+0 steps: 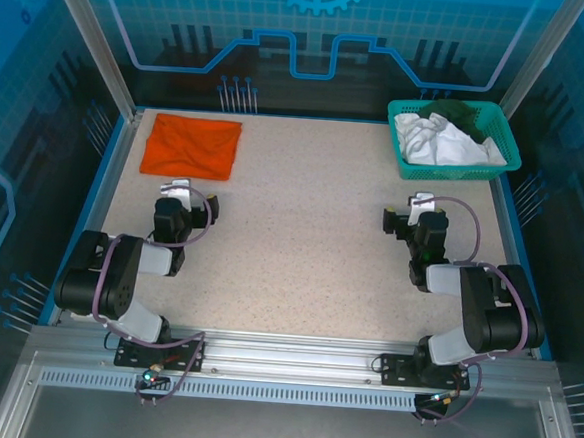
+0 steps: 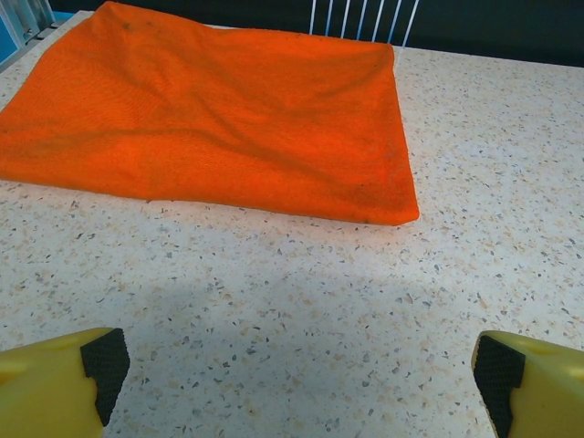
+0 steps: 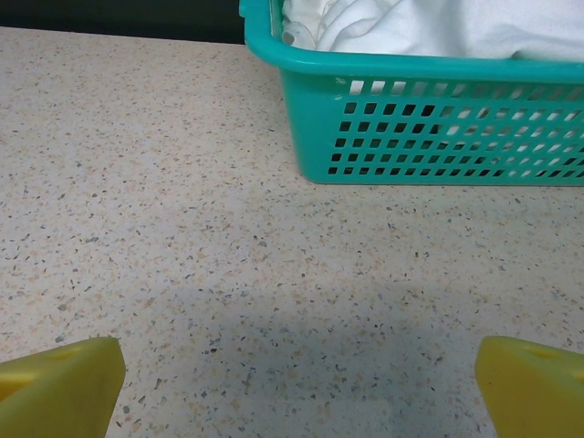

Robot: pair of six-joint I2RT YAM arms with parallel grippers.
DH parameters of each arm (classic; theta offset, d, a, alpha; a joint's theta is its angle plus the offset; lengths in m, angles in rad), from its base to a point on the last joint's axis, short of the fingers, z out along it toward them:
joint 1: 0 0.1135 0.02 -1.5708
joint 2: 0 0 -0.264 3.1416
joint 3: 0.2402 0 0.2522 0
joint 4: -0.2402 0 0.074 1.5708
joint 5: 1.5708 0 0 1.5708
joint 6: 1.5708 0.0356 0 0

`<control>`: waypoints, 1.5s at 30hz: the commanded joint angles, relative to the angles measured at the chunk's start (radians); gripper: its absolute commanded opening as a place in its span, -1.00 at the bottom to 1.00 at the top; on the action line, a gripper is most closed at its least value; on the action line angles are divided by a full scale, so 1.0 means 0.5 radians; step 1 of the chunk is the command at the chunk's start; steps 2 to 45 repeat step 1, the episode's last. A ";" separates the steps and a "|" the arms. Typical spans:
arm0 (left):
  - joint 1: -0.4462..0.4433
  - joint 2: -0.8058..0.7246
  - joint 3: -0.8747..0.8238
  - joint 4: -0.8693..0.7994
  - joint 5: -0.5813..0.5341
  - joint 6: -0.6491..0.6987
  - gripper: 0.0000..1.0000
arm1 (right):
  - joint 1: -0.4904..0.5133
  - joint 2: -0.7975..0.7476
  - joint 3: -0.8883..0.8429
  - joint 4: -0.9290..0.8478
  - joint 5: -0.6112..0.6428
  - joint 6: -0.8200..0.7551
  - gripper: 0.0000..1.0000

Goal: Fold and stack the t-shirts

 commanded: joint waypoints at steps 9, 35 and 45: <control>-0.014 0.012 0.046 0.042 0.034 0.044 0.98 | 0.001 0.015 0.029 0.006 0.035 0.026 1.00; -0.014 0.012 0.046 0.042 0.034 0.044 0.98 | 0.001 0.015 0.029 0.006 0.035 0.026 1.00; -0.014 0.012 0.046 0.042 0.034 0.044 0.98 | 0.001 0.015 0.029 0.006 0.035 0.026 1.00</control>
